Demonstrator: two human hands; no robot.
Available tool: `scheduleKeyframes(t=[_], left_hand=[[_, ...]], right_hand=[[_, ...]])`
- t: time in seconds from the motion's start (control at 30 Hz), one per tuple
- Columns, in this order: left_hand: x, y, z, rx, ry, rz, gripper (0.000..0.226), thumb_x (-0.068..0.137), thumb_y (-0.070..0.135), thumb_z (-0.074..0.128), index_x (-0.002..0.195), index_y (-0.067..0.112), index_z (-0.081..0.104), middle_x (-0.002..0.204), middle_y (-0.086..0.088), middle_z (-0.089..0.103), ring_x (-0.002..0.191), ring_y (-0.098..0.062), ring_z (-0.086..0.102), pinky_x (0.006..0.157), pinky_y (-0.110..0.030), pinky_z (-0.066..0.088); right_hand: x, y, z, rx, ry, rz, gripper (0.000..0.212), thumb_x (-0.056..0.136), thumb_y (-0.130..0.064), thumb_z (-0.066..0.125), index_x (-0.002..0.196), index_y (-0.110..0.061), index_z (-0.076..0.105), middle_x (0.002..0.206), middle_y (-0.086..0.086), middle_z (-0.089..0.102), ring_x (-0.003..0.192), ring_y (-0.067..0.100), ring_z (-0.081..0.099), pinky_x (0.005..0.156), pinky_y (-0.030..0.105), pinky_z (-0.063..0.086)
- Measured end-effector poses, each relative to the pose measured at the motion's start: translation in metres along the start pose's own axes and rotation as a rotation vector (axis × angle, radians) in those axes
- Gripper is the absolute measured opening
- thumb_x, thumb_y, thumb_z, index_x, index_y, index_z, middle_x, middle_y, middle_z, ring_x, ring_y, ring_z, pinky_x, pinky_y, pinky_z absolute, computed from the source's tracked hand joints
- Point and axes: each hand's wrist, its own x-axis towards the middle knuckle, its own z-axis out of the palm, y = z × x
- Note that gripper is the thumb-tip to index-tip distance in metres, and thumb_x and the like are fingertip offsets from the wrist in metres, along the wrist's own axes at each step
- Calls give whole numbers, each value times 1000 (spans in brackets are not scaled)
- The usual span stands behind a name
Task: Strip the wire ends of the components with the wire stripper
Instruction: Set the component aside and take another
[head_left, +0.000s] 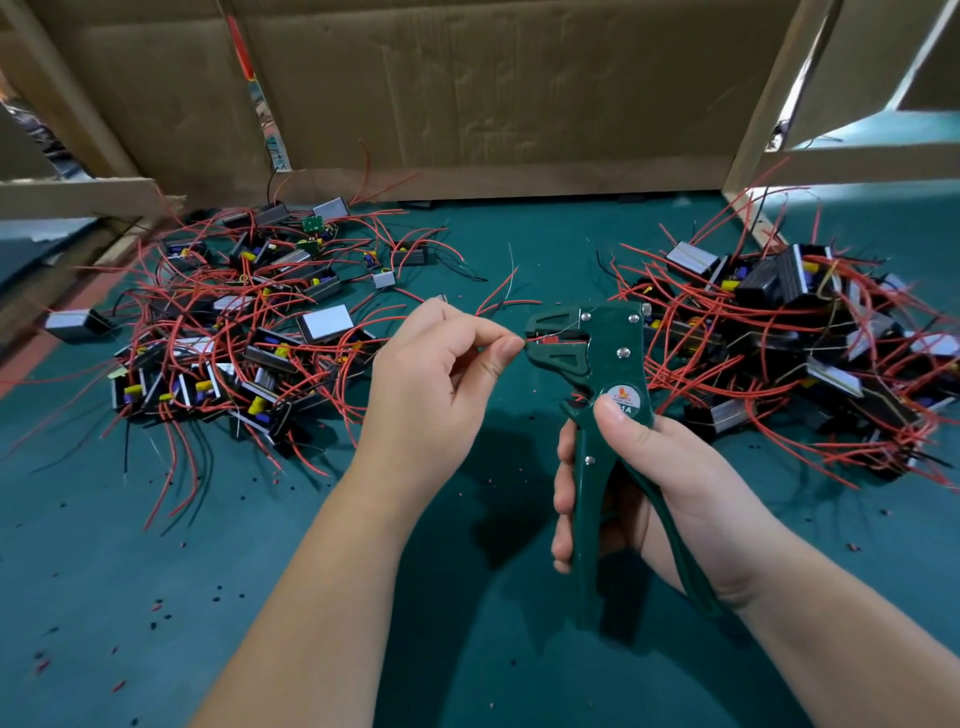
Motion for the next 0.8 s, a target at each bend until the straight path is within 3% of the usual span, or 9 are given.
scheduleKeyframes(t=[0.13, 0.2, 0.3, 0.37, 0.4, 0.5, 0.63, 0.7, 0.8], left_hand=[[2, -1, -5, 64, -70, 22, 22, 89, 24, 60, 88, 7, 73, 76, -7, 56, 70, -12, 47, 80, -24, 39], [2, -2, -8, 92, -161, 31, 24, 91, 24, 56, 92, 8, 74, 79, -3, 57, 74, -12, 50, 78, -31, 43], [2, -5, -9, 105, -289, 2, 23, 93, 23, 52, 93, 15, 74, 84, 5, 57, 84, -13, 55, 82, -36, 44], [2, -9, -8, 155, -340, -30, 20, 92, 30, 54, 89, 21, 72, 84, 11, 55, 87, -11, 51, 85, -41, 42], [1, -10, -7, 153, -355, -50, 16, 91, 32, 58, 90, 23, 71, 83, 13, 53, 86, -6, 49, 85, -39, 41], [-2, -13, -2, 155, -379, -91, 12, 85, 33, 70, 94, 24, 70, 85, 13, 50, 80, 8, 47, 75, -13, 35], [-4, -14, 5, 226, -305, -196, 7, 85, 25, 69, 81, 24, 64, 80, 11, 54, 71, 1, 51, 67, -8, 34], [-2, -13, 9, 107, -226, -351, 13, 87, 22, 67, 76, 23, 60, 73, 9, 61, 65, 1, 53, 64, -7, 37], [-2, -7, 12, -337, -191, -586, 12, 91, 13, 63, 79, 16, 61, 61, 9, 64, 58, -4, 60, 61, -16, 47]], right_hand=[[-2, 2, 5, -84, 81, -12, 40, 68, -57, 66, 71, -17, 63, 62, 16, 57, 46, 32, 57, 49, 40, 50], [-1, 4, 6, -117, 169, -57, 38, 74, -54, 63, 66, -17, 58, 57, 13, 52, 39, 28, 51, 45, 36, 46], [3, -1, 4, 39, 220, -117, 34, 75, -47, 70, 70, -15, 58, 59, 11, 52, 41, 27, 52, 46, 36, 48], [4, -7, 0, 195, 145, -139, 35, 76, -47, 61, 81, -12, 60, 68, 12, 58, 54, 32, 61, 55, 43, 54], [4, -10, -3, 229, 119, -138, 38, 78, -47, 55, 85, -10, 60, 71, 13, 61, 60, 34, 63, 60, 45, 56], [6, -9, -6, 251, 114, -115, 40, 74, -44, 55, 90, -7, 61, 76, 15, 64, 67, 38, 65, 65, 49, 57], [8, -4, -4, 154, 138, -80, 44, 62, -36, 64, 94, -6, 65, 84, 15, 66, 67, 38, 65, 66, 49, 57], [8, -1, -4, 86, 117, -55, 42, 65, -28, 68, 100, -6, 67, 87, 14, 67, 67, 38, 65, 67, 49, 57], [9, 3, -3, 48, 59, 0, 44, 71, -30, 62, 109, -8, 68, 89, 20, 66, 68, 40, 65, 67, 50, 57]])
